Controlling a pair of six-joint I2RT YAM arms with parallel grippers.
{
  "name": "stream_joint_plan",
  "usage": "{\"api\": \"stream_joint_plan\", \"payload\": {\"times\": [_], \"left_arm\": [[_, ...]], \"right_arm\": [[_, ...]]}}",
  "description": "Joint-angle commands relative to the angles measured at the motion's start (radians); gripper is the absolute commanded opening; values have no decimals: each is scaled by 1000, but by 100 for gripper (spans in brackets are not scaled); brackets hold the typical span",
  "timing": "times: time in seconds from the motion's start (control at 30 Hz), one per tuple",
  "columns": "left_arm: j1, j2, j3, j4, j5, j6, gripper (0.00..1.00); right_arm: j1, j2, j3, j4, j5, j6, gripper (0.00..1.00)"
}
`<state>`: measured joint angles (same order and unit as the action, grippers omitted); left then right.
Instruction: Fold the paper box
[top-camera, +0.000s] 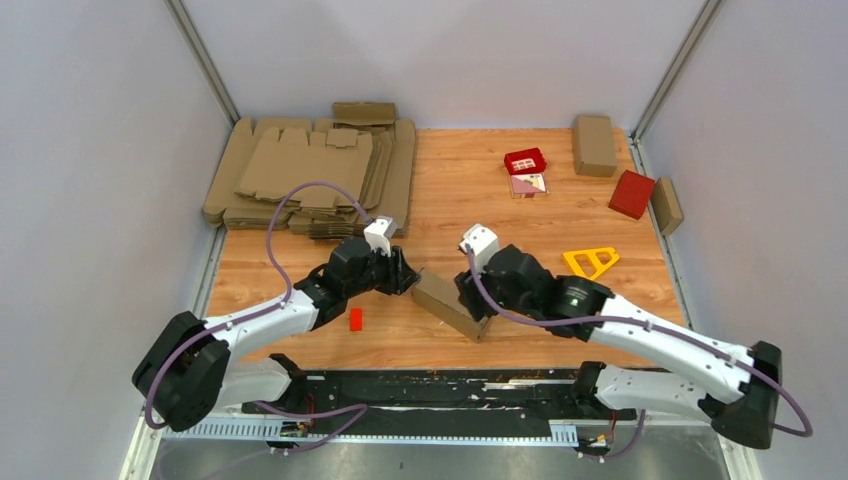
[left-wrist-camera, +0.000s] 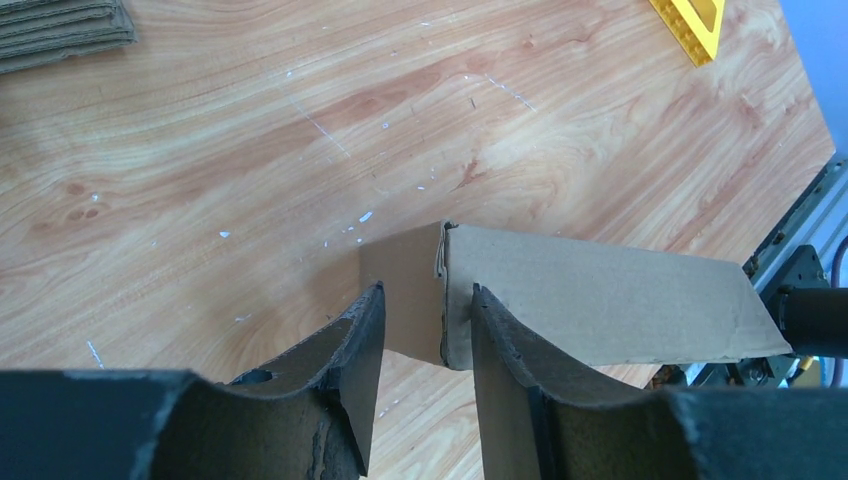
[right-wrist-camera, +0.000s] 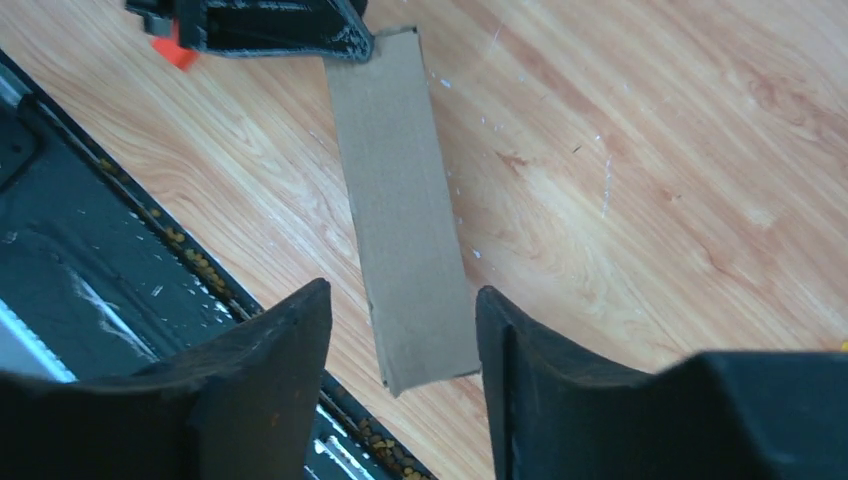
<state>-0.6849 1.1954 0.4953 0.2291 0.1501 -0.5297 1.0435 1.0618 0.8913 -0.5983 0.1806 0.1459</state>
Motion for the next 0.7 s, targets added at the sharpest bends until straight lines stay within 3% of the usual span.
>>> {"api": "stream_joint_plan", "payload": {"times": [0.0, 0.1, 0.17, 0.37, 0.67], "left_arm": [[1, 11, -17, -28, -7, 24, 44], [1, 7, -16, -31, -9, 25, 40], [1, 8, -15, -32, -8, 27, 38], [1, 11, -14, -36, -4, 27, 37], [1, 15, -11, -39, -3, 31, 36]], "right_arm": [[-7, -120, -27, -10, 36, 68, 40], [-7, -144, -71, -12, 38, 94, 12], [-7, -132, -98, -14, 30, 114, 1], [-8, -71, -182, 2, 26, 173, 0], [-7, -85, -64, -90, 25, 153, 0]]}}
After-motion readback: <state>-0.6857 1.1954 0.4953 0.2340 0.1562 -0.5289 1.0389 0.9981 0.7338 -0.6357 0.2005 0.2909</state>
